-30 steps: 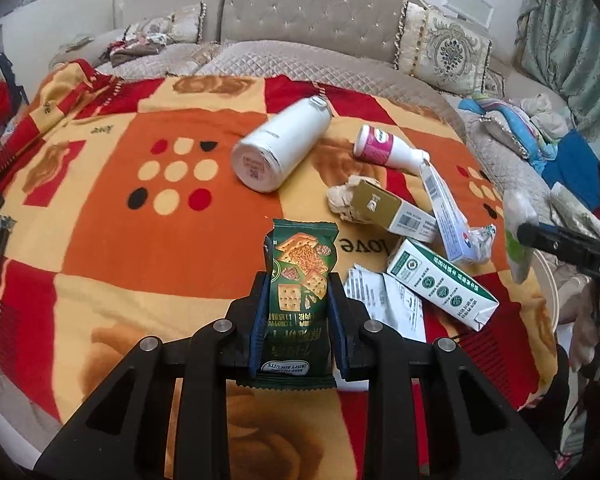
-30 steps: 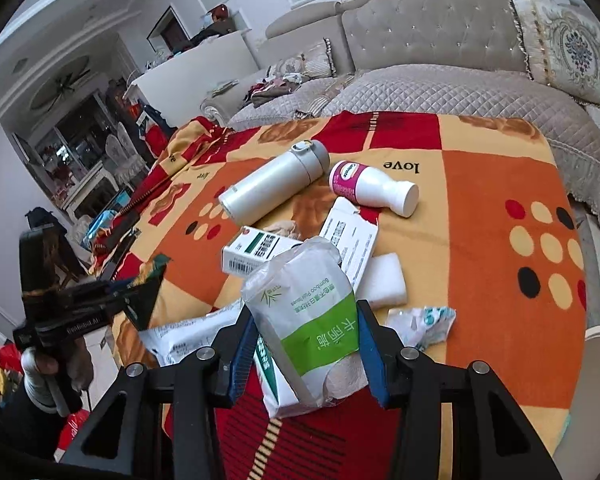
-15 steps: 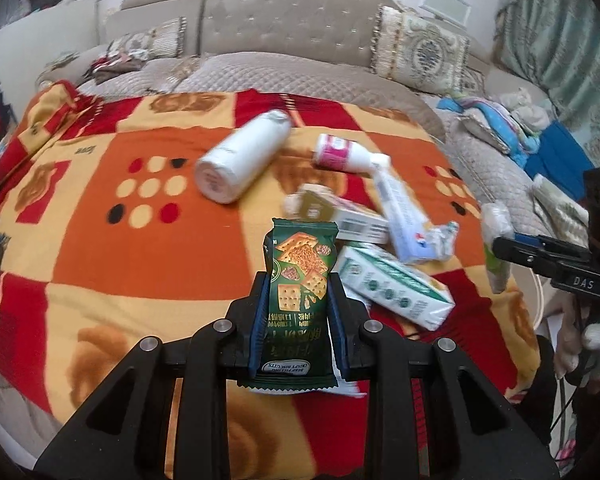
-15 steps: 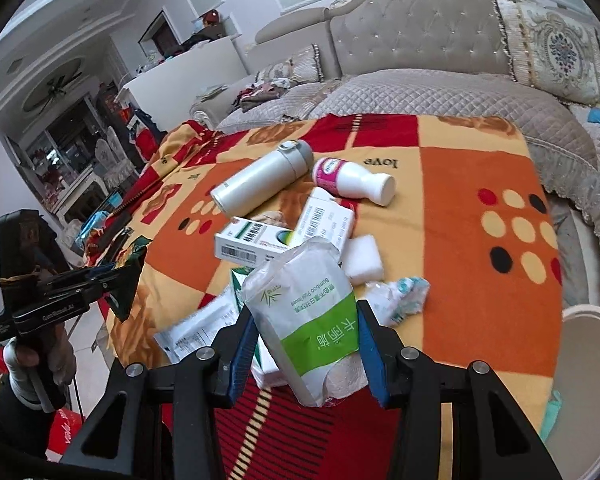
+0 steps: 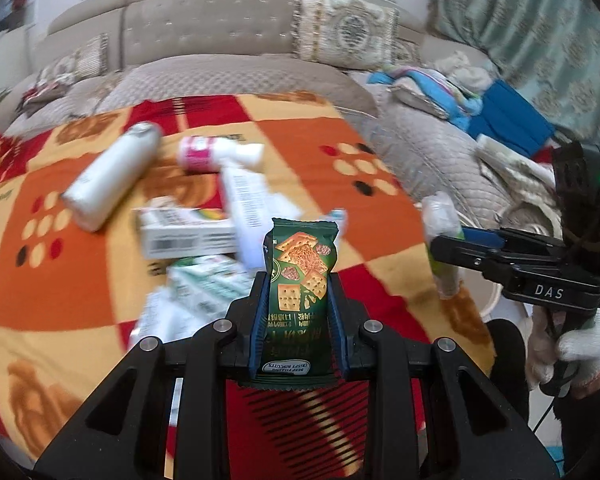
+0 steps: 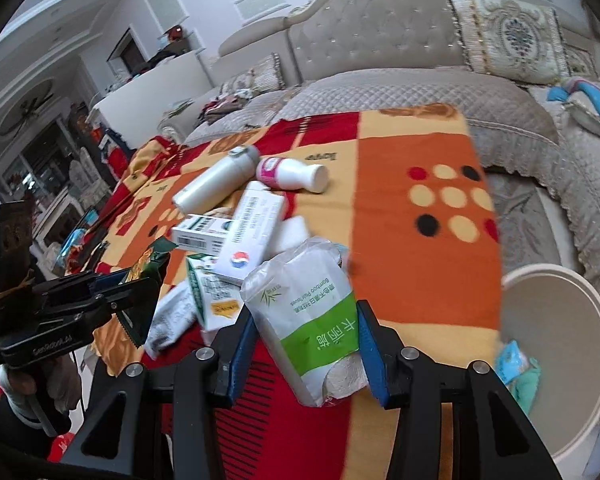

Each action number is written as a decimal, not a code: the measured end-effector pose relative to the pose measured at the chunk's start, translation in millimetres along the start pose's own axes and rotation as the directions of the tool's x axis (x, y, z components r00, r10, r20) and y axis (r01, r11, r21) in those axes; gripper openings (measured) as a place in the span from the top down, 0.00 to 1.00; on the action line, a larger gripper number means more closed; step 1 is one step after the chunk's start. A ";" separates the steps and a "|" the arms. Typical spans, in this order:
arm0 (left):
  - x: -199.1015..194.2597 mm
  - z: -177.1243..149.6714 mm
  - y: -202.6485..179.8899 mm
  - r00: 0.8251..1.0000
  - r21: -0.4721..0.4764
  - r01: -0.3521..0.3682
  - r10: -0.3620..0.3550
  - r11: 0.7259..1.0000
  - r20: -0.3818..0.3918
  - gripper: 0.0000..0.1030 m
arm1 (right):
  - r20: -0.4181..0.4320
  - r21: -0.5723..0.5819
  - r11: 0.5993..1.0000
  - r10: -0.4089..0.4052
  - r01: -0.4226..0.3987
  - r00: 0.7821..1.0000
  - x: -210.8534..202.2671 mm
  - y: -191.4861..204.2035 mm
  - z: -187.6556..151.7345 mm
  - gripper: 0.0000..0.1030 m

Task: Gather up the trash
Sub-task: 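Carry the tissue pack and snack packet over the white bin with both tools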

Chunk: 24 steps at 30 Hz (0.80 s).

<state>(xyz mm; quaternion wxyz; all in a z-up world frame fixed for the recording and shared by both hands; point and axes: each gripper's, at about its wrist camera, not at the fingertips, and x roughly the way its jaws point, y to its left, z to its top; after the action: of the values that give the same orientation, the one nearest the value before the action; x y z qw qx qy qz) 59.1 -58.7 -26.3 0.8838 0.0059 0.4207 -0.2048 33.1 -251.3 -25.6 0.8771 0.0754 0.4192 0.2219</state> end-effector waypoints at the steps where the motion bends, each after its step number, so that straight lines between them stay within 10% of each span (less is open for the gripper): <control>1: 4.1 1.8 -6.6 1.000 0.010 0.011 -0.011 1.000 -0.006 0.75 | 0.003 0.009 1.000 -0.006 0.006 1.000 -3.2 -4.3 -1.4 0.55; 24: 97.4 33.5 -161.9 0.979 0.193 0.191 -0.173 0.962 -0.104 0.75 | 0.009 0.238 0.940 -0.256 0.246 0.967 -70.7 -135.4 -50.7 0.55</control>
<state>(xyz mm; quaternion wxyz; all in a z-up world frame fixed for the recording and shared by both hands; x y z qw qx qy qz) 79.3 -247.9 -51.1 0.8370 0.0658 0.4342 -0.3265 -0.7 -406.6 -51.4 0.8914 0.1288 0.4310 0.0555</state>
